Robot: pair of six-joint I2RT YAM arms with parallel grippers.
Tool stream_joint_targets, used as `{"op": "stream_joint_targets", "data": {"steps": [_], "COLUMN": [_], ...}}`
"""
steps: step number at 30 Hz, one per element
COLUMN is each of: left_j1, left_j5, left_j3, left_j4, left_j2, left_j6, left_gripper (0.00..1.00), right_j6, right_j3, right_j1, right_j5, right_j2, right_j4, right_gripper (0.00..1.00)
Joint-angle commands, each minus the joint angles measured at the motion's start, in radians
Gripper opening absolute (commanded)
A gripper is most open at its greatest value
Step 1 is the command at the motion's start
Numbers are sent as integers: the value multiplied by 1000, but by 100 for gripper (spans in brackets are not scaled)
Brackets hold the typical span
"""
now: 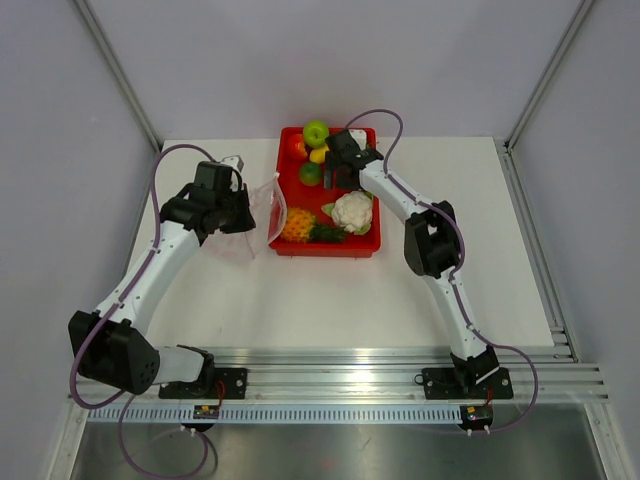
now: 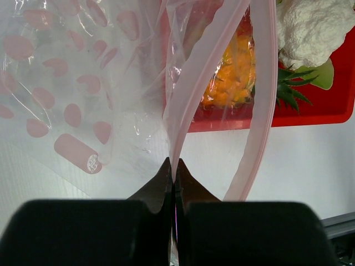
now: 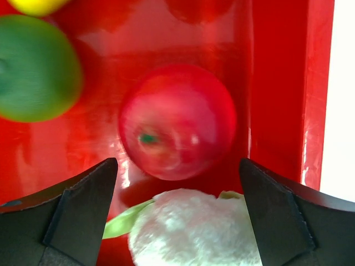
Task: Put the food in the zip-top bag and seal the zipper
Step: Adjust the fake vegetable in the bin, then pick up the fake fruit from the bin.
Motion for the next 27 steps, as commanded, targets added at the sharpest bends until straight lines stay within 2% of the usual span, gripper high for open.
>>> {"op": "stream_joint_targets", "data": {"steps": [1,19,23,24,27], "left_j1": [6,6,6,6,6], "left_j5": [30,47,51,52,67], "left_j3": [1,10,17,16,17], "left_j4": [45,56,54,54,60], "left_j2": [-7,24,28,27,30], "left_j6": [8,2,-1,-1,-4], "left_gripper": [0,0,0,0,0], "right_j6": [-13,1,4,5,8], "right_j3": [56,130,134,133,113], "right_j1": [-14,-54,-55,-54,-54], "right_j5": [42,11,-18,-17,-18], "right_j2": [-7,79,84,81,61], "right_j4": [-7,13,22,24,38], "right_gripper": [99,99,89,81,69]}}
